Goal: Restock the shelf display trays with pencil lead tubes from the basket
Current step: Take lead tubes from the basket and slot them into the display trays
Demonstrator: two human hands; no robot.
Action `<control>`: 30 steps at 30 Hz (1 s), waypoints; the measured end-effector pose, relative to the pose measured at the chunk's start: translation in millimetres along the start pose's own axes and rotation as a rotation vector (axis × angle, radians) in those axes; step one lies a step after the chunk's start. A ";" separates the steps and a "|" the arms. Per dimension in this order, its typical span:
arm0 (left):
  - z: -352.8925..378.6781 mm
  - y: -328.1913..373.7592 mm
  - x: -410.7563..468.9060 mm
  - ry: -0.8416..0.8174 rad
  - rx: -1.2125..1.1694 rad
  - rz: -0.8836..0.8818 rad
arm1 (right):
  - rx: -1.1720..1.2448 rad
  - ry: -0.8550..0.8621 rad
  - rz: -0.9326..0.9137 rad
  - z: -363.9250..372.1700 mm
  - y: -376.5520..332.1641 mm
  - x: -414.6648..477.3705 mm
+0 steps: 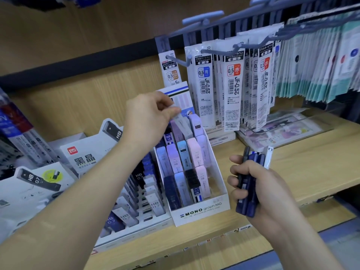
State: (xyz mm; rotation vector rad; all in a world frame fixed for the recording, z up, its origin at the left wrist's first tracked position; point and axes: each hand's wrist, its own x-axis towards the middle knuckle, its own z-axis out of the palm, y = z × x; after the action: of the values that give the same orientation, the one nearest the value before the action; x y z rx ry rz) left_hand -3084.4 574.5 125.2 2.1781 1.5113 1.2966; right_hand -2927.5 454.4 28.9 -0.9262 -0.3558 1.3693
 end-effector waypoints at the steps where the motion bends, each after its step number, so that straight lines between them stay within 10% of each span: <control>1: 4.5 -1.5 -1.1 -0.029 0.018 0.011 | 0.005 -0.011 0.001 0.6 0.5 0.1; 24: 22.4 -2.2 7.1 -0.228 0.556 0.313 | 0.041 -0.115 -0.009 15.0 2.4 -13.1; 30: 5.4 13.3 -8.5 -0.212 0.237 0.161 | 0.055 -0.198 0.037 16.6 2.2 -15.5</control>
State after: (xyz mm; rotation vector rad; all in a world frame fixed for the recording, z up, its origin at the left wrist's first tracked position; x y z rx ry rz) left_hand -3072.3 562.9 125.2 2.5386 1.4973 0.9287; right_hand -2944.1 445.7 41.9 -0.7570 -0.4506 1.5017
